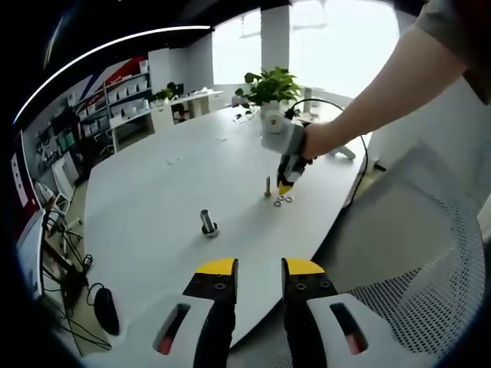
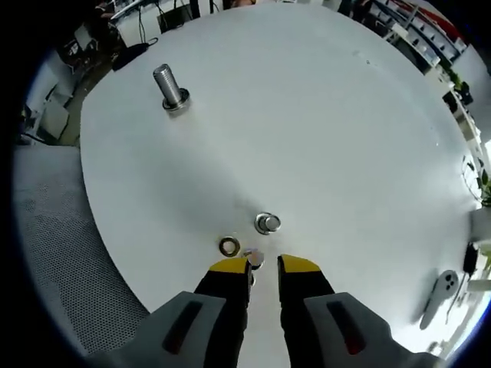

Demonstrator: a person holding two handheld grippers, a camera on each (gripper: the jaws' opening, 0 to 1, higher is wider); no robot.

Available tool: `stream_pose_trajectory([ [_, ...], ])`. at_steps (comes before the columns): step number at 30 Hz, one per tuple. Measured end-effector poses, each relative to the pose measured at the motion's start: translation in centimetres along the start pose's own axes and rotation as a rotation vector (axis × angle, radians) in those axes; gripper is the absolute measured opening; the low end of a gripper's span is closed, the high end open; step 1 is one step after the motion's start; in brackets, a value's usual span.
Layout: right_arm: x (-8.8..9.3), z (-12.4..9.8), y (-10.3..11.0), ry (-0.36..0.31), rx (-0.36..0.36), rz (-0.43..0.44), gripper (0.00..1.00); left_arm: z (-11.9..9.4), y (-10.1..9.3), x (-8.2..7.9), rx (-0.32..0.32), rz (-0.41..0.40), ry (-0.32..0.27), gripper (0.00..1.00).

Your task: Place the washer onto the threaded stud by aligning its center hole with the stud, sliding it down to the base, and recovering from edge contact or off-axis alignment until the washer reaches the visible bottom stop.

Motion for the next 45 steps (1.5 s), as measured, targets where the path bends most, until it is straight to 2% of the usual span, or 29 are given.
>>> stream_pose_trajectory([
  [8,1.9,1.2,0.4,0.006,-0.032,0.029,0.17,0.0,0.1,0.1,-0.016,0.017,0.009,0.21],
  [15,2.2,2.1,0.2,0.011,-0.044,0.032,0.18,0.1,0.1,0.3,-0.020,0.025,0.023,0.21],
  [18,2.3,2.1,0.1,0.013,-0.029,0.013,0.17,0.1,0.2,0.3,-0.023,0.018,0.022,0.21],
  [21,2.3,2.3,0.1,0.003,-0.029,-0.042,0.17,0.1,0.2,0.3,-0.023,0.017,0.026,0.21],
  [24,2.3,2.3,-0.1,0.000,-0.036,-0.019,0.16,0.1,0.2,0.3,-0.027,0.025,0.026,0.21],
  [26,2.2,2.4,-0.1,0.010,-0.039,-0.019,0.16,0.1,0.2,0.3,-0.028,0.021,0.025,0.21],
  [29,1.9,2.5,-0.1,0.052,-0.053,-0.075,0.16,0.1,0.2,0.3,-0.028,0.022,0.027,0.21],
  [38,1.7,2.5,-0.1,0.105,-0.063,-0.078,0.16,0.1,0.1,0.4,-0.031,0.032,0.031,0.21],
  [41,1.5,2.6,-0.1,0.121,-0.064,-0.062,0.16,0.1,0.1,0.3,-0.031,0.037,0.029,0.21],
  [44,1.1,2.6,0.2,0.169,-0.052,-0.063,0.16,0.2,0.0,0.4,-0.028,0.043,0.036,0.21],
  [45,1.1,2.6,0.1,0.191,-0.038,-0.017,0.16,0.2,-0.1,0.4,-0.027,0.045,0.036,0.21],
])
Point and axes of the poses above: the point that each gripper's makers call its tool centre point, and the gripper's own axes: z roughly forward along the fingers, y roughly to its left, x roughly out of its underside, the point moved 6 cm from there along -z, roughly backward along the fingers, and after that the axes turned 12 degrees about -z, right-handed, at the moved point
